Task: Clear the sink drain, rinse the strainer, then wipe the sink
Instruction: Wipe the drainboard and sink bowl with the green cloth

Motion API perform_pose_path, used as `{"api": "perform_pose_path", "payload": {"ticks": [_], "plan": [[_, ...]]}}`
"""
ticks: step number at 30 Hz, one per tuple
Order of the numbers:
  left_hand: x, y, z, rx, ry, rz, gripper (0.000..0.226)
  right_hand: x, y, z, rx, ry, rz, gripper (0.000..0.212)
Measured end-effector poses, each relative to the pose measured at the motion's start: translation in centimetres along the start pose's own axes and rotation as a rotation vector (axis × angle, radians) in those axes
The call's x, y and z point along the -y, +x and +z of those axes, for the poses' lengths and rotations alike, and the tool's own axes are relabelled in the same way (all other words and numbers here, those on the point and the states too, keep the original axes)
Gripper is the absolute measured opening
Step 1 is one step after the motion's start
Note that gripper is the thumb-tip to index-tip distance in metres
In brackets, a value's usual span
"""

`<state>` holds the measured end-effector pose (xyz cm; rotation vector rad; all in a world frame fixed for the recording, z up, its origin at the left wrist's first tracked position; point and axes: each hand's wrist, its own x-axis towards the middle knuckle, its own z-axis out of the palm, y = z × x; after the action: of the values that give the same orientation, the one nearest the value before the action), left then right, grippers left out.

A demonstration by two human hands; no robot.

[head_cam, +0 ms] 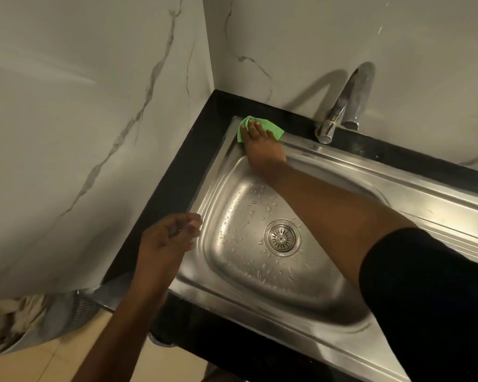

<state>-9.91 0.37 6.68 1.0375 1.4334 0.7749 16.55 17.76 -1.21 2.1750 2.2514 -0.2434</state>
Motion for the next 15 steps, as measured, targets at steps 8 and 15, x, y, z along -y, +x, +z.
{"api": "perform_pose_path", "payload": {"ticks": [8,15], "plan": [[-0.8,0.6,2.8,0.067,0.019,-0.015,0.014,-6.7,-6.4,2.0,-0.046,-0.085,-0.021,0.083],[-1.0,1.0,3.1,0.114,0.025,0.008,0.013,-15.8,-16.1,2.1,-0.029,-0.144,0.145,0.084]]}}
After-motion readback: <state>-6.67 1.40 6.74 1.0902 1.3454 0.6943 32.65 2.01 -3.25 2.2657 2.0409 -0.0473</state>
